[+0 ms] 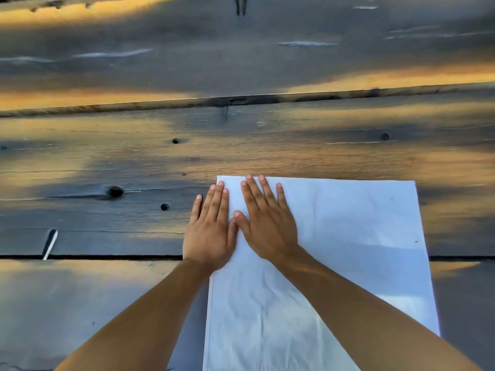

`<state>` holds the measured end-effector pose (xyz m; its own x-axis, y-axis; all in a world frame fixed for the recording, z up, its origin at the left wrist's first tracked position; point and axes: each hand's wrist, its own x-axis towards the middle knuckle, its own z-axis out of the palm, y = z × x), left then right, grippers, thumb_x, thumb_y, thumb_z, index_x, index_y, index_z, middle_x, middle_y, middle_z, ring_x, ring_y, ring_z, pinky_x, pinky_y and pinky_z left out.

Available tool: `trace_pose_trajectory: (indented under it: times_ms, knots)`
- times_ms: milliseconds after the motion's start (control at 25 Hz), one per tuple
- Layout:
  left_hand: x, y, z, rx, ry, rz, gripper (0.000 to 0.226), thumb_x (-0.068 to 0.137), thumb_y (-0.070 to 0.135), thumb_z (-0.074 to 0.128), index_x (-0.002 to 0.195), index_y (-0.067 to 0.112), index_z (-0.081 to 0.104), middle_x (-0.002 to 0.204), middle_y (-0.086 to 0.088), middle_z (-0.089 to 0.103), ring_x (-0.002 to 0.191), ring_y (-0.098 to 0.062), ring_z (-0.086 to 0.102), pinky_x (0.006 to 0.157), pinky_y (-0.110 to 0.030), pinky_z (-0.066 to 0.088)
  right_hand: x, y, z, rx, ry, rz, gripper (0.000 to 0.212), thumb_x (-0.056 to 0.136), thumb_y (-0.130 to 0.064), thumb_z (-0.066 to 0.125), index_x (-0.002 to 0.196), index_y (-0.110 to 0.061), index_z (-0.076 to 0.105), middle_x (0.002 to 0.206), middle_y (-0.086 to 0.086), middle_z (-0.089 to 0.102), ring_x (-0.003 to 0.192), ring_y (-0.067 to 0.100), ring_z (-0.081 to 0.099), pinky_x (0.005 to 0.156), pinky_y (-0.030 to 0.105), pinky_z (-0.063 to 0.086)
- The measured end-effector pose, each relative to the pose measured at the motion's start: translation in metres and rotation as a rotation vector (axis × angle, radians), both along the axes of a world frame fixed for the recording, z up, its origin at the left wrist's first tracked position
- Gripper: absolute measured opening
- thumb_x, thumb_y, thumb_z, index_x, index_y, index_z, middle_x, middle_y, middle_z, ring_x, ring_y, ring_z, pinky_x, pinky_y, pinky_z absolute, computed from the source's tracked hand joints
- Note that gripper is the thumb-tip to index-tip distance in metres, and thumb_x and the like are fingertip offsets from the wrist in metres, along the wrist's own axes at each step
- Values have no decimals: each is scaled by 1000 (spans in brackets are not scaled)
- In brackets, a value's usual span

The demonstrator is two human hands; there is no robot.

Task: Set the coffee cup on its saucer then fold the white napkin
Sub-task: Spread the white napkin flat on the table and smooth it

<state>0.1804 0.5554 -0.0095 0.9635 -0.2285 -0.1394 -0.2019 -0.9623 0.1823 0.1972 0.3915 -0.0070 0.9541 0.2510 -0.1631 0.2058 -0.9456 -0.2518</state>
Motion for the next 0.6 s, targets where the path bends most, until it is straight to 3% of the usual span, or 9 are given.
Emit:
trace_pose_trajectory:
  times_ms: [120,320,600]
  knots:
    - [1,2,-1,0,6,-7,66,103,40,22,159,7,11,169,-5,5,156,-17,-2,126,-47,9,-10,-71,-1,-67,-23,-94,69,101,-52,26,159,-15,19,167,3,19,155,24,13,124,52,12]
    - [1,2,-3,0,-8,-12,65,103,39,22,159,8,12,168,-3,5,156,-16,-3,126,-47,9,-34,-218,-5,-128,-20,-310,77,99,-61,17,159,-14,16,168,8,11,155,28,9,125,50,12]
    - [2,2,-6,-19,-30,-14,64,102,39,20,159,9,14,168,-3,7,156,-16,-1,126,-45,6,-26,-220,-3,-48,-11,-472,84,95,-59,12,158,-3,18,167,14,10,155,35,6,125,52,7]
